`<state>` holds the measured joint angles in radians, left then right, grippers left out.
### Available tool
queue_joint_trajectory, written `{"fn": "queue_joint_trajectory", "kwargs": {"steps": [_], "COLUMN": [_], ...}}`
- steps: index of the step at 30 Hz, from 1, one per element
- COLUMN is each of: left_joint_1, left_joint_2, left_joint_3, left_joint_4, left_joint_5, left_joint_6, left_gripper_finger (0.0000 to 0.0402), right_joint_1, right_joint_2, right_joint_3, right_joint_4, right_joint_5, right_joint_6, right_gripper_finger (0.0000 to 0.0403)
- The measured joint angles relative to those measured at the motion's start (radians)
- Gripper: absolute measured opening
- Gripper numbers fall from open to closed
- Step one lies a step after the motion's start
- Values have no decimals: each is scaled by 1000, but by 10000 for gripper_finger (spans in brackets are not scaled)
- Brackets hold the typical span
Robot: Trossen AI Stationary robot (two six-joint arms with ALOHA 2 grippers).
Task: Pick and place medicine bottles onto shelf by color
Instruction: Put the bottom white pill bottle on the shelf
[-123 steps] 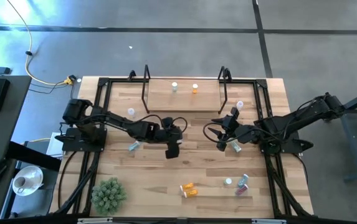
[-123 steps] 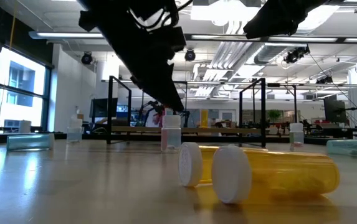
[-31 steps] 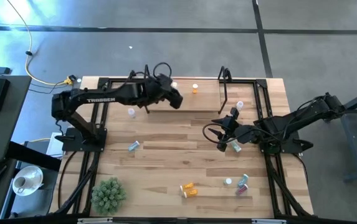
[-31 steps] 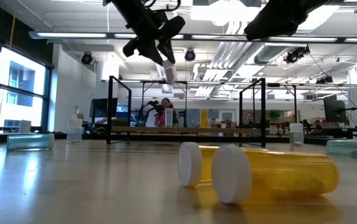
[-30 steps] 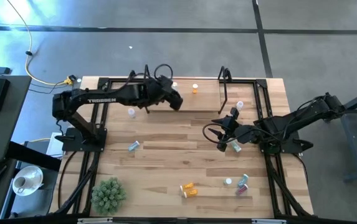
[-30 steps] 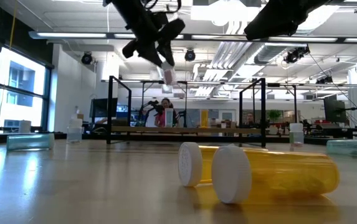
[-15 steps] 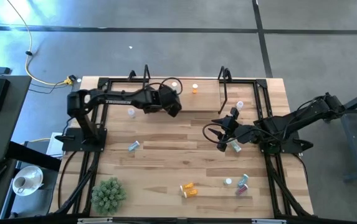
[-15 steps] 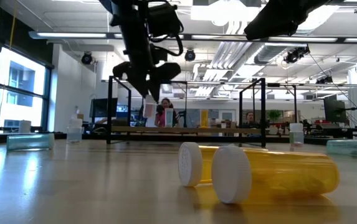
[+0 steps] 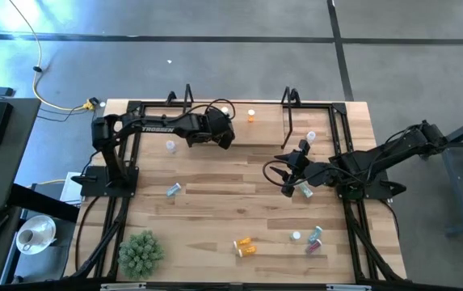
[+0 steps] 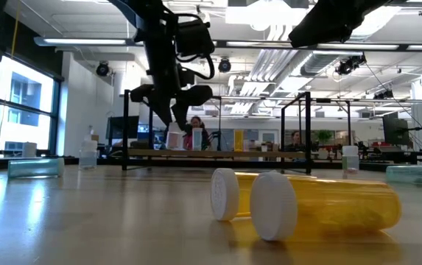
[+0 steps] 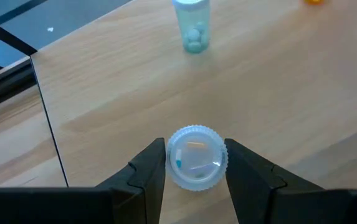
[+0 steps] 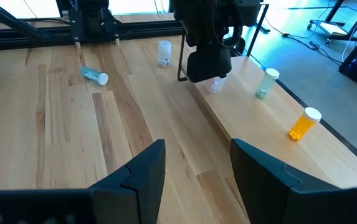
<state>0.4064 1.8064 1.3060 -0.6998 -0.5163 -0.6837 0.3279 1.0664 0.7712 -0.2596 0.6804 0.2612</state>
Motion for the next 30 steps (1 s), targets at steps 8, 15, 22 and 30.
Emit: {"fn": "queue_joint_trajectory", "kwargs": {"steps": [8, 15, 22, 30], "left_joint_1": [-1, 1, 2, 2], "left_joint_2": [-2, -4, -4, -4], "left_joint_3": [0, 0, 0, 0], "left_joint_4": [7, 8, 12, 76], "left_joint_5": [19, 56, 36, 39], "left_joint_6": [3, 4, 6, 6], "left_gripper_finger": [143, 164, 187, 213], "right_joint_1": [0, 0, 0, 0], "right_joint_2": [0, 0, 0, 0], "right_joint_3": [0, 0, 0, 0], "right_joint_4": [0, 0, 0, 0], "right_joint_5": [-2, -3, -3, -3], "right_joint_6": [0, 3, 0, 0], "right_gripper_finger": [172, 172, 172, 172]}}
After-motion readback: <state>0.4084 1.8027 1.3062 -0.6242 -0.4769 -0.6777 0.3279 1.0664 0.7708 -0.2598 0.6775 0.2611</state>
